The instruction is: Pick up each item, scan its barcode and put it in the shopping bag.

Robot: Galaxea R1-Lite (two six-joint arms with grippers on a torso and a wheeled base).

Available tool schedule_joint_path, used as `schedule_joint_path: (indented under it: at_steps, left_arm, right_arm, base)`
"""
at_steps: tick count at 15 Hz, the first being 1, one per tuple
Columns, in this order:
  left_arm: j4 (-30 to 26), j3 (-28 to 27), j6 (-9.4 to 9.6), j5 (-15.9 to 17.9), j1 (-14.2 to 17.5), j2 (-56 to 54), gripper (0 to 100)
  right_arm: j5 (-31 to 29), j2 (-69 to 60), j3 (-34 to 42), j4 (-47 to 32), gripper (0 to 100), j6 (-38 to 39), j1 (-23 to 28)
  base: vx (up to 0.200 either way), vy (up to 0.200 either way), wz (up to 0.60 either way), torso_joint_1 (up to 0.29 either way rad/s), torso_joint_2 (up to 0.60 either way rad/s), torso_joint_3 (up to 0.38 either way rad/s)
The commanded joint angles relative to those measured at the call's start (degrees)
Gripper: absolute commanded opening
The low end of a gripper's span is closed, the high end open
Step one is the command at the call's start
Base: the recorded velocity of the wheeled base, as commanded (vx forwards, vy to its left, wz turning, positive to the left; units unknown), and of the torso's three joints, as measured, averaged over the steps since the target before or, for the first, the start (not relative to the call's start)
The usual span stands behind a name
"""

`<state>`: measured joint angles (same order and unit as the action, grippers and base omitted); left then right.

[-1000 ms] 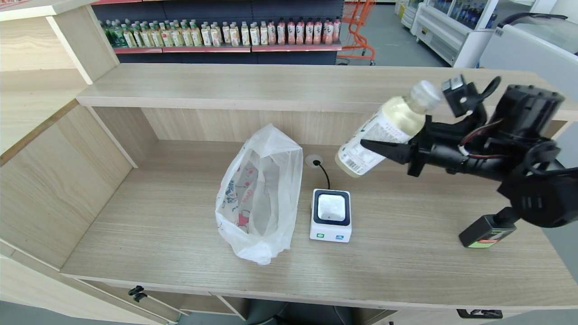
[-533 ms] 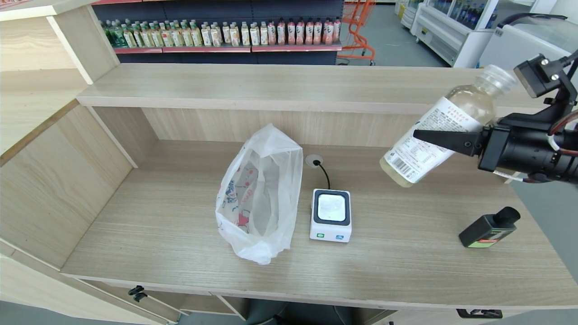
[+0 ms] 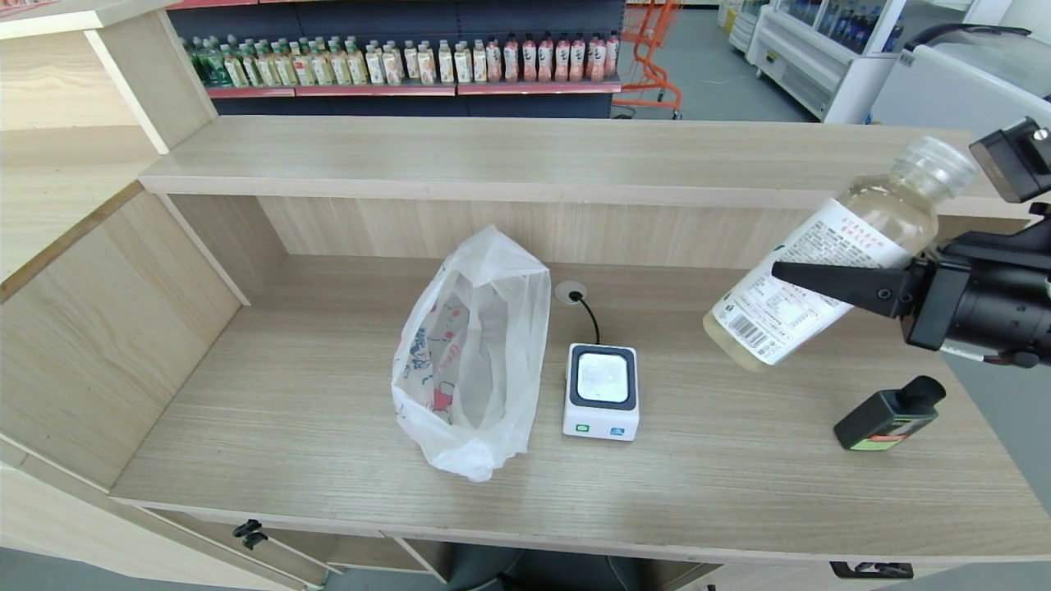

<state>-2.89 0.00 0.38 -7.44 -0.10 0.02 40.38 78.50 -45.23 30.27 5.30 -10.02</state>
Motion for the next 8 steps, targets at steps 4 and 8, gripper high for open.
schedule_joint_path:
  at_steps: [4,8]
  left_arm:
    - [-0.01,0.00,0.06,0.05,0.01,-0.02,100]
    - [-0.01,0.00,-0.11,-0.03,0.01,-0.02,100]
  right_arm:
    - [-0.74,-0.45,-0.12,-1.35,0,6.12,-2.99]
    - [-7.68,3.33,-0.12,-1.18,0,6.65,-7.03]
  base:
    - [0.000,0.200,0.00,0.002,0.00,0.004]
    - [0.000,0.200,0.00,-0.004,0.00,0.004]
